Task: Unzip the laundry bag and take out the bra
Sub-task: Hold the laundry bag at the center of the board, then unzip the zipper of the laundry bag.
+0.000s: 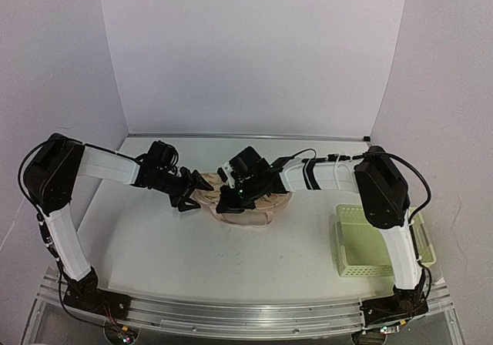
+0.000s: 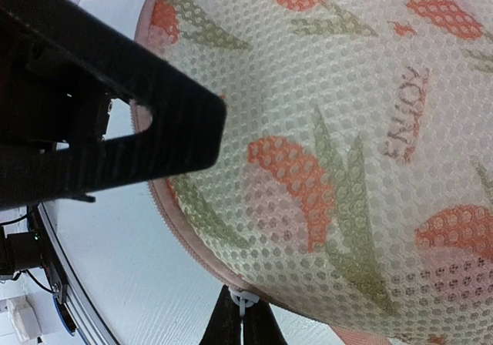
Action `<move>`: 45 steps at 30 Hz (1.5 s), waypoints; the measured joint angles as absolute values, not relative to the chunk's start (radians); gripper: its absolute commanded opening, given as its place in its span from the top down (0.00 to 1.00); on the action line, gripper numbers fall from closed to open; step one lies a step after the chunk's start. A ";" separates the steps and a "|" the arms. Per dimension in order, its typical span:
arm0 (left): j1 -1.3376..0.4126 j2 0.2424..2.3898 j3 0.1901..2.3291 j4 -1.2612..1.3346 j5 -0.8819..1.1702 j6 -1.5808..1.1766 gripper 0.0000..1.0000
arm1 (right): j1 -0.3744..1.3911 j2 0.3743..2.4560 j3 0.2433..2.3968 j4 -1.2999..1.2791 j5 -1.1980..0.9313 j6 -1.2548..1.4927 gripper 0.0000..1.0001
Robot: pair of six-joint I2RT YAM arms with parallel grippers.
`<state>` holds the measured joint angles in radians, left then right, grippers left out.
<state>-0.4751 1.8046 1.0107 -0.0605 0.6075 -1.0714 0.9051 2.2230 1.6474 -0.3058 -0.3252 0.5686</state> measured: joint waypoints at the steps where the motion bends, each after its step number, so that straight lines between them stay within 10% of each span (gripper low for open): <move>1: -0.475 1.812 1.011 -0.051 0.608 -1.076 0.31 | 0.905 2.222 1.646 -0.306 -0.325 0.569 1.00; 21: -0.478 1.873 1.011 0.027 0.630 -1.115 0.99 | 0.904 2.163 1.588 -0.307 -0.323 0.569 1.00; 45: -0.486 1.850 1.011 0.025 0.655 -1.103 1.00 | 0.870 2.001 1.313 -0.253 -0.217 0.543 1.00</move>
